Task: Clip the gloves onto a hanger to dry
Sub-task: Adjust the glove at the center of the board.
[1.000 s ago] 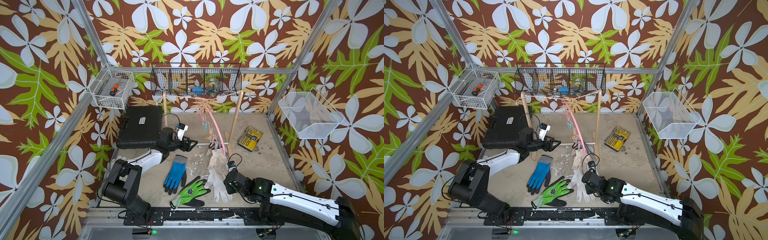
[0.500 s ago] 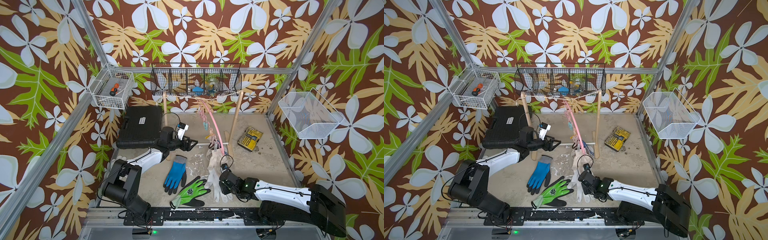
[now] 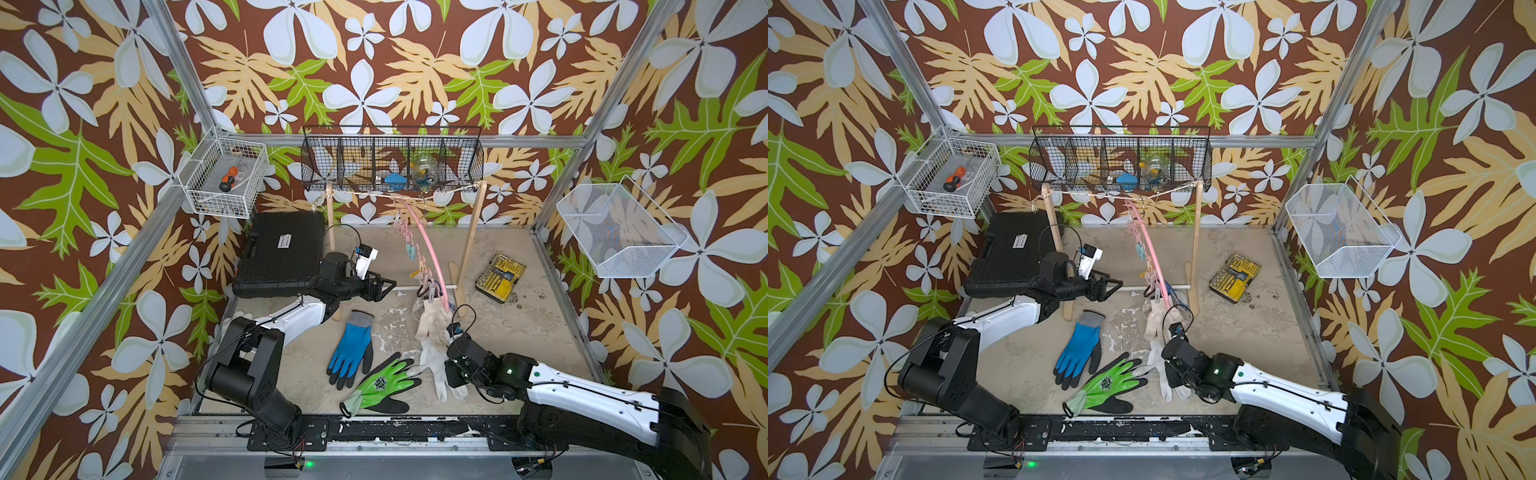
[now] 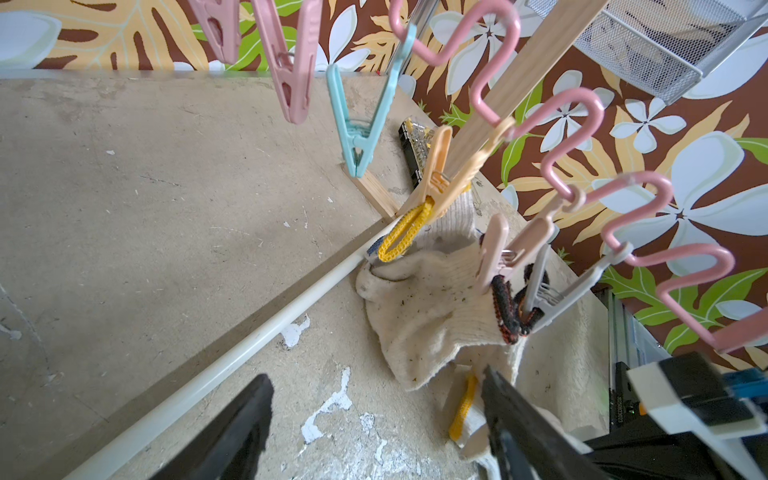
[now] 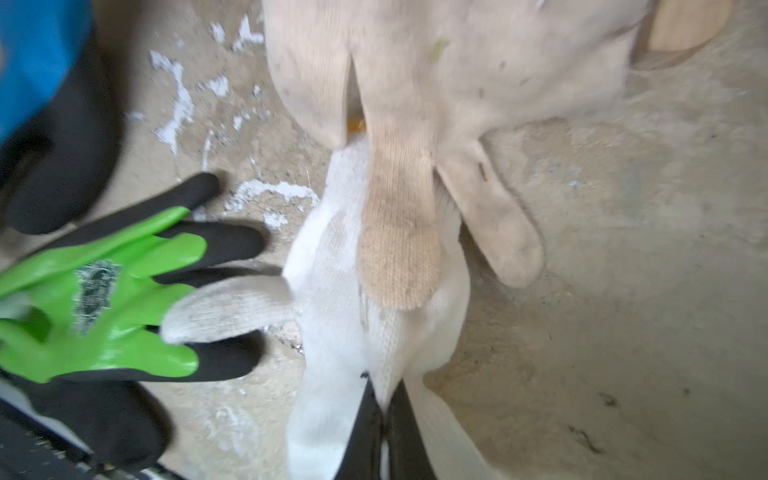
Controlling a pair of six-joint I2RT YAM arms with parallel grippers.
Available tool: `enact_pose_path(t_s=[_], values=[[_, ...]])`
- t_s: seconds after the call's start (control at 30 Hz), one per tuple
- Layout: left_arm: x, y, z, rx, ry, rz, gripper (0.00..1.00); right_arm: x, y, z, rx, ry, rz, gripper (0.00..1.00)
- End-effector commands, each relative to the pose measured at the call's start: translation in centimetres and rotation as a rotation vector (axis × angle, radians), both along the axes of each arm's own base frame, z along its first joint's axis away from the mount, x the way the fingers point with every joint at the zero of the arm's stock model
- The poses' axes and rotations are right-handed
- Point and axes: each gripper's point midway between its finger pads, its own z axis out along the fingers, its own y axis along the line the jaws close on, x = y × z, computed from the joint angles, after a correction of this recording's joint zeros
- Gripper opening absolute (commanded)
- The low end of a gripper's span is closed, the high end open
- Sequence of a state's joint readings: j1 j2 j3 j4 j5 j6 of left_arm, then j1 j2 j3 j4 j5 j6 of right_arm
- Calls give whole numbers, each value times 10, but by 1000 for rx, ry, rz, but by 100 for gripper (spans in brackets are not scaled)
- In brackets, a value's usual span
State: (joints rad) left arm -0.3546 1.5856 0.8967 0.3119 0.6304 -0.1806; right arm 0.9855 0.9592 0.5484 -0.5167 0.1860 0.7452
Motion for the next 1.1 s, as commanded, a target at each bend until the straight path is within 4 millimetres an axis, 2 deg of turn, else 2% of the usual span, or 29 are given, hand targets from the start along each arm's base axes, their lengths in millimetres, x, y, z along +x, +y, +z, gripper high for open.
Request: enact_pose_path(t_s=[0.0, 0.07, 0.13, 0.3, 0.37, 0.43, 0.53, 0.63, 0.7, 0.77, 0.83, 0.97, 1.07], values=[[2, -2, 3, -7, -13, -10, 81, -9, -39, 14, -76, 16, -138, 0], [2, -3, 2, -11, -12, -12, 81, -9, -52, 27, -73, 1, -202, 0], [3, -3, 1, -13, -10, -14, 81, -10, -55, 41, -29, -19, -241, 0], [5, -5, -3, -19, 0, -18, 81, 4, -22, 81, 147, -116, -190, 0], [4, -4, -4, -14, 0, -17, 81, 11, -19, 103, 153, -172, -194, 0], [5, -4, -4, -14, -1, -17, 81, 16, -27, 137, 150, -255, -237, 0], [6, -5, -4, -15, 0, -17, 81, 18, -57, 175, 117, -349, -335, 0], [6, -5, -4, -12, 0, -18, 81, 18, -73, 188, 102, -392, -373, 0], [6, -5, -5, -11, 1, -18, 81, 20, -69, 183, 105, -400, -363, 0], [6, -5, -5, -13, 3, -18, 81, 22, -56, 167, 117, -378, -340, 0], [6, -5, -5, -13, 6, -20, 81, 23, -45, 141, 119, -345, -324, 0], [5, -5, -3, -16, 5, -21, 81, 22, -39, 83, 171, -259, -342, 0], [4, -5, 0, -16, 2, -24, 81, 10, -34, 37, 204, -150, -334, 3]])
